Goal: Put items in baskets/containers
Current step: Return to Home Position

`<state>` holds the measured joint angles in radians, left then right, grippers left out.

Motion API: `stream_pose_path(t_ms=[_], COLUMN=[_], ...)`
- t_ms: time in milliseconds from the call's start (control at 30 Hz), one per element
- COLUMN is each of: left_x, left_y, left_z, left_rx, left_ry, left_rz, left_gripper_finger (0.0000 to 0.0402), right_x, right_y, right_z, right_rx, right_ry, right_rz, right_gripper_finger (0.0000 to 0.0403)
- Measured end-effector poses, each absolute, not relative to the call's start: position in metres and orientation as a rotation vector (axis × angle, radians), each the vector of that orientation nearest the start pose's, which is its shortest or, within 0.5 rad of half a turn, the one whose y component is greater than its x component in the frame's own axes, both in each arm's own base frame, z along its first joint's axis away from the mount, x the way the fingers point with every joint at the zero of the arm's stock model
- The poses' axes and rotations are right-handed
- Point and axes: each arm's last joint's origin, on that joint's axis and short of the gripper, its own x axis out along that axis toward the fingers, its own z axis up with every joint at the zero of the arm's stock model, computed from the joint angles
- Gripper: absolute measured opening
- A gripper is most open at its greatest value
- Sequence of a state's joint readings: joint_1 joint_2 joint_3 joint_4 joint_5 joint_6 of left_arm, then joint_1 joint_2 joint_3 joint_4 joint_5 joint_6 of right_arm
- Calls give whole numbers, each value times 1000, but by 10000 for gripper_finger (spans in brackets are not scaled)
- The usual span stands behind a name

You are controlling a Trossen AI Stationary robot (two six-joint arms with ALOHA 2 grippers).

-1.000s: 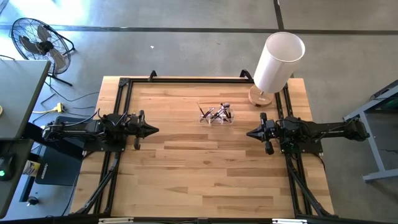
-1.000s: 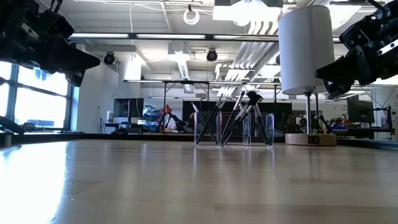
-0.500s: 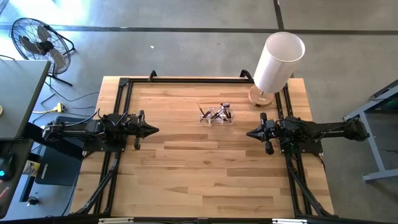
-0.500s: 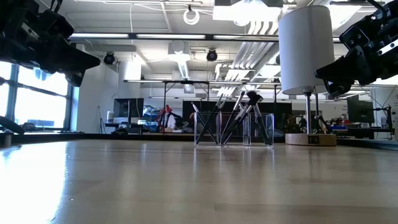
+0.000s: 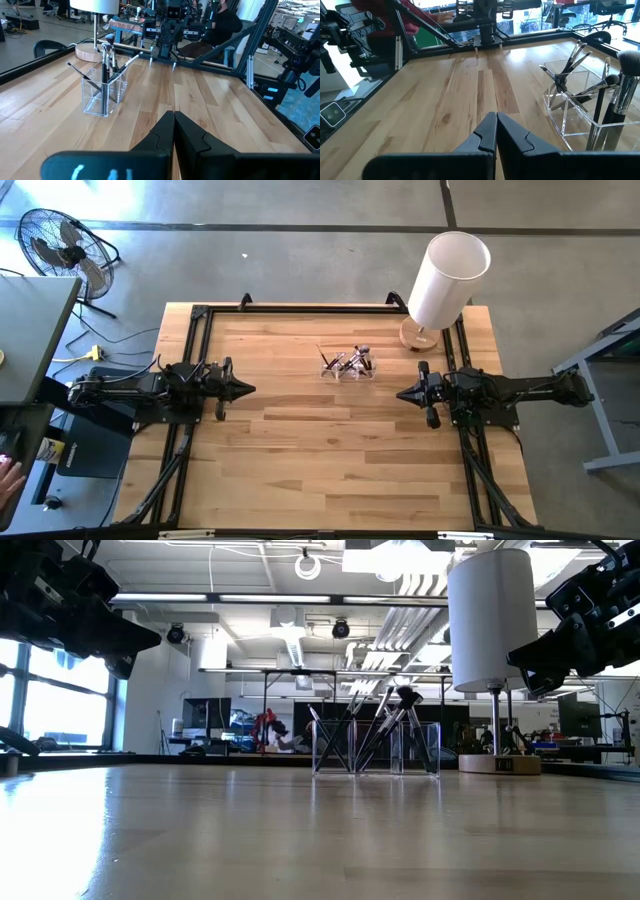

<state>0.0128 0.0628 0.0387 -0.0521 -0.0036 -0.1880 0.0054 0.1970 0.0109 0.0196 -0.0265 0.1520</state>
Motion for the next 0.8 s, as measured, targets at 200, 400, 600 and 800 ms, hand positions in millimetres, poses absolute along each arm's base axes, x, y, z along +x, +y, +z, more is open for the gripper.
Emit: stream_pose_path(t_ms=[200, 400, 600, 800], left_x=[99, 99, 99, 99], left_y=[1, 1, 1, 1], left_z=[167, 167, 167, 167], left_rx=[-188, -188, -188, -189], left_ry=[74, 74, 74, 74], left_rz=[24, 24, 24, 24], left_gripper_finger=[3, 3, 3, 3], right_x=[108, 108, 108, 108], right_y=[1, 1, 1, 1], right_z=[153, 153, 153, 153], right_rx=[153, 153, 153, 153], right_ry=[169, 168, 168, 169], right_rz=[19, 19, 19, 20], right_gripper_finger=[3, 8, 7, 6])
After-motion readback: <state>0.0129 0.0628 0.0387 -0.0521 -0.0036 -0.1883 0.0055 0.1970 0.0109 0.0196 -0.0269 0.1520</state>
